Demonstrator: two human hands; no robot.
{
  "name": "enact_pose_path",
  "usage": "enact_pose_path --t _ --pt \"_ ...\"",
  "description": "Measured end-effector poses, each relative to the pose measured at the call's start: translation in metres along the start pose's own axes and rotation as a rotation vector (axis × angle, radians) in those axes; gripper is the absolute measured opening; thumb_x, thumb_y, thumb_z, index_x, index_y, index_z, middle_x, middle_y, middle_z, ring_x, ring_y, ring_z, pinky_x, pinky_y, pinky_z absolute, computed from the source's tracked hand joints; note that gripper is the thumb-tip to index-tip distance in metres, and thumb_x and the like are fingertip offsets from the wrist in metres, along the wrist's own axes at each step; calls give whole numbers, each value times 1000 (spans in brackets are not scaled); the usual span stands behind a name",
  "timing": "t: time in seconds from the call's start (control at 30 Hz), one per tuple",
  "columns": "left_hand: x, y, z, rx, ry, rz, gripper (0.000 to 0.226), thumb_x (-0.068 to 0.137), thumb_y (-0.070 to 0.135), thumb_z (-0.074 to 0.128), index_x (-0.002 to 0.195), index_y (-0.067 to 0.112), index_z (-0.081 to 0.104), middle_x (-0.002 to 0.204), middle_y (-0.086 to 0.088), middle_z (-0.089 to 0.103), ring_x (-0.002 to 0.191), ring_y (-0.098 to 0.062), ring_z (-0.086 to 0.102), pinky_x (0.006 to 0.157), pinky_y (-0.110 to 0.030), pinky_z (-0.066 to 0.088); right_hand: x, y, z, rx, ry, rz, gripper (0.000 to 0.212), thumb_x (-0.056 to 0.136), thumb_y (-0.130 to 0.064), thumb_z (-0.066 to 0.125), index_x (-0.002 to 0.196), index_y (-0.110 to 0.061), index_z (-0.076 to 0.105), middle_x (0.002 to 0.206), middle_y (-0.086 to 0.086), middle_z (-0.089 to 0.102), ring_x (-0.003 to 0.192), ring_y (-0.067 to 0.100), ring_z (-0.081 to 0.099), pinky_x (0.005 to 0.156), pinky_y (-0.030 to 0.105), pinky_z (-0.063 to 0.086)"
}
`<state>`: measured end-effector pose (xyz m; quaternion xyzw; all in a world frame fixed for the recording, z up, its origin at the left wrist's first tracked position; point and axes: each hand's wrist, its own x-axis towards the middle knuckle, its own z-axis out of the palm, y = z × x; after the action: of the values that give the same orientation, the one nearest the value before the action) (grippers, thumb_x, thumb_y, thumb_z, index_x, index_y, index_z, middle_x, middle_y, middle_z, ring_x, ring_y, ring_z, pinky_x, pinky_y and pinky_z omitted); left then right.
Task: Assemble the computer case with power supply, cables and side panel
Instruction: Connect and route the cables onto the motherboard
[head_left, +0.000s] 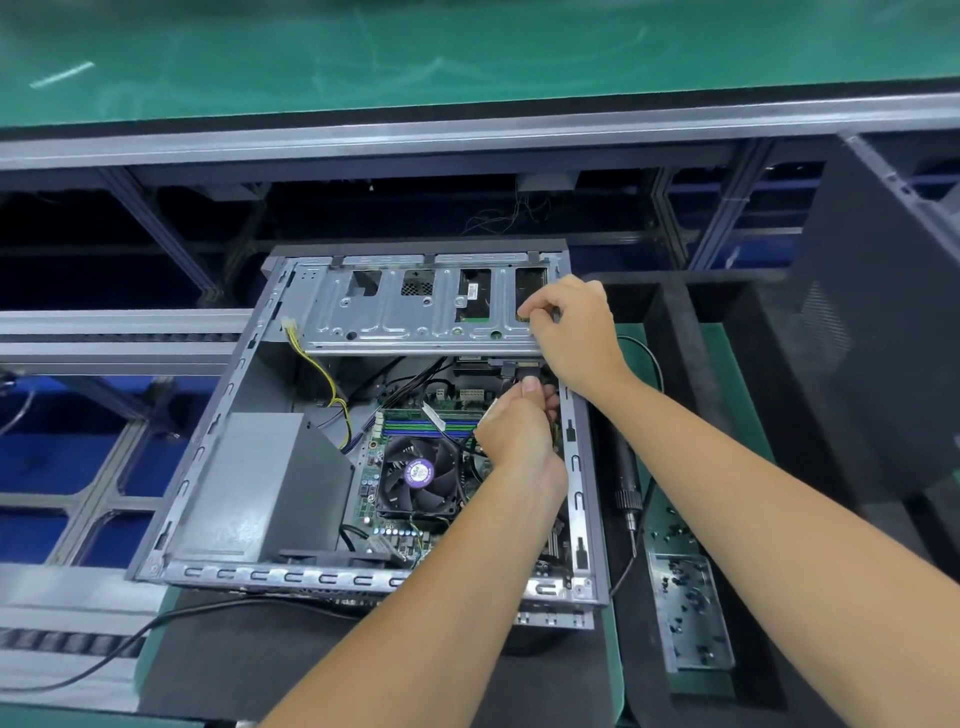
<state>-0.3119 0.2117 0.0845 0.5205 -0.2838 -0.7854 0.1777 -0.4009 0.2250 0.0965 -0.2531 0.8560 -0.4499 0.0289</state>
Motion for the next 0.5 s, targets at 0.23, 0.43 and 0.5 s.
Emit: enact_pose_path --t 0.23,0.43,0.5 --pt "0 -1 -1 -40 -11 -6 12 93 6 60 88 5 70 76 -7 69 73 -19 58 88 -42 53 1 1 1 -15 -10 -15 26 96 -4 51 90 -13 74 76 -16 43 102 16 37 94 50 40" --pt "0 1 1 -25 -16 -6 16 94 9 61 80 12 68 71 -2 69 73 -17 60 92 -42 54 1 0 0 -23 -15 -22 26 96 -4 51 90 -14 75 78 -15 45 102 15 37 94 49 40" --pt "-1 2 2 -23 -24 -10 17 93 9 61 79 12 68 70 -3 69 74 -18 61 92 -43 54 1 0 0 -29 -13 -28 26 96 -4 51 90 -13 75 80 -13 47 102 14 37 94 49 40"
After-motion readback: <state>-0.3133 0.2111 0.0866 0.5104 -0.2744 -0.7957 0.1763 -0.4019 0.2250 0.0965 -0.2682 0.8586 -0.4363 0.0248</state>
